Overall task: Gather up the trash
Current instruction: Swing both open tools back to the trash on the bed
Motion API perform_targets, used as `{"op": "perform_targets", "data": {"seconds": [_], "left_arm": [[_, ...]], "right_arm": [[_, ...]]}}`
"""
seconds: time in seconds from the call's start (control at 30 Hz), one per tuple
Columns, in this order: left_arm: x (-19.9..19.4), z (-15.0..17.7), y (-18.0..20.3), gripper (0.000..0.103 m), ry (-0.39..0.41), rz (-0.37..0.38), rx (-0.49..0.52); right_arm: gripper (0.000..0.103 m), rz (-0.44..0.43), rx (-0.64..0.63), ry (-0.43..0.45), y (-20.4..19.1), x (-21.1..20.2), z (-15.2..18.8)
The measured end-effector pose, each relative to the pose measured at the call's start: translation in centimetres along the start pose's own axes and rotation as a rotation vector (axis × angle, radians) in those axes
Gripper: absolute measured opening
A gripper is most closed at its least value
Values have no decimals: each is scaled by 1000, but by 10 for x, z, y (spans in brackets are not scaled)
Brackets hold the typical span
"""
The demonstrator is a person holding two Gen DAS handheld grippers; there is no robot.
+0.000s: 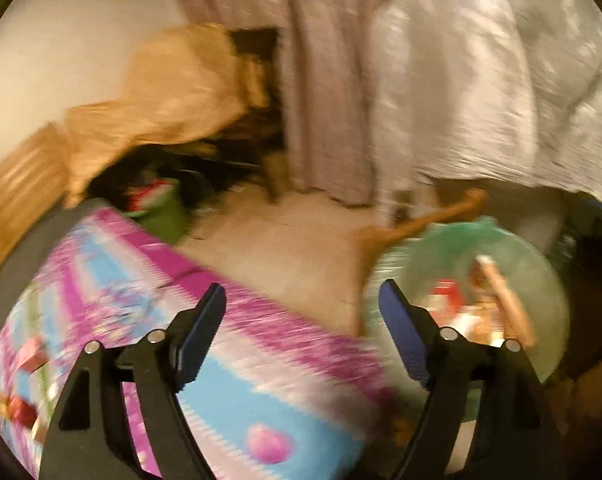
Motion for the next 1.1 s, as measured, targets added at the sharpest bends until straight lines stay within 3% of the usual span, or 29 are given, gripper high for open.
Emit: {"op": "perform_targets", "data": {"seconds": [0.13, 0.3, 0.5, 0.6, 0.73, 0.83, 0.97, 1.03, 1.1], "left_arm": [[-18, 39, -57, 77, 2, -113, -106], [-48, 99, -135, 79, -28, -243, -259], [-84, 184, -239, 80, -98, -380, -472], [-97, 222, -278, 80, -127, -408, -561], [-109, 267, -330, 83, -141, -387, -704], [-107, 291, -360, 85, -129, -329, -783], [-92, 304, -383, 86, -110, -259, -855], [-80, 309, -395, 86, -104, -225, -878], [-65, 310, -402, 86, -115, -211, -880]], "right_arm": [[63, -54, -31, 51, -48, 1, 7], [73, -125, -129, 54, -121, 8, 19], [81, -286, -311, -22, -240, 28, 43], [83, -369, -419, -82, -308, 45, 58], [86, -479, -565, -164, -405, 75, 80], [87, -550, -661, -229, -465, 99, 92], [87, -699, -838, -355, -560, 141, 117], [87, -803, -923, -477, -610, 166, 136], [87, -826, -1015, -514, -645, 185, 152]]}}
Point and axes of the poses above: each gripper's, at about its wrist camera, not at the fingertips, and x roughly the way its jaws point, y to its right, z to its underside, the point moved 3 cm from there along x, roughly the way its jaws point, and after that the axes turned 7 degrees about -y, right-handed, at the moved point
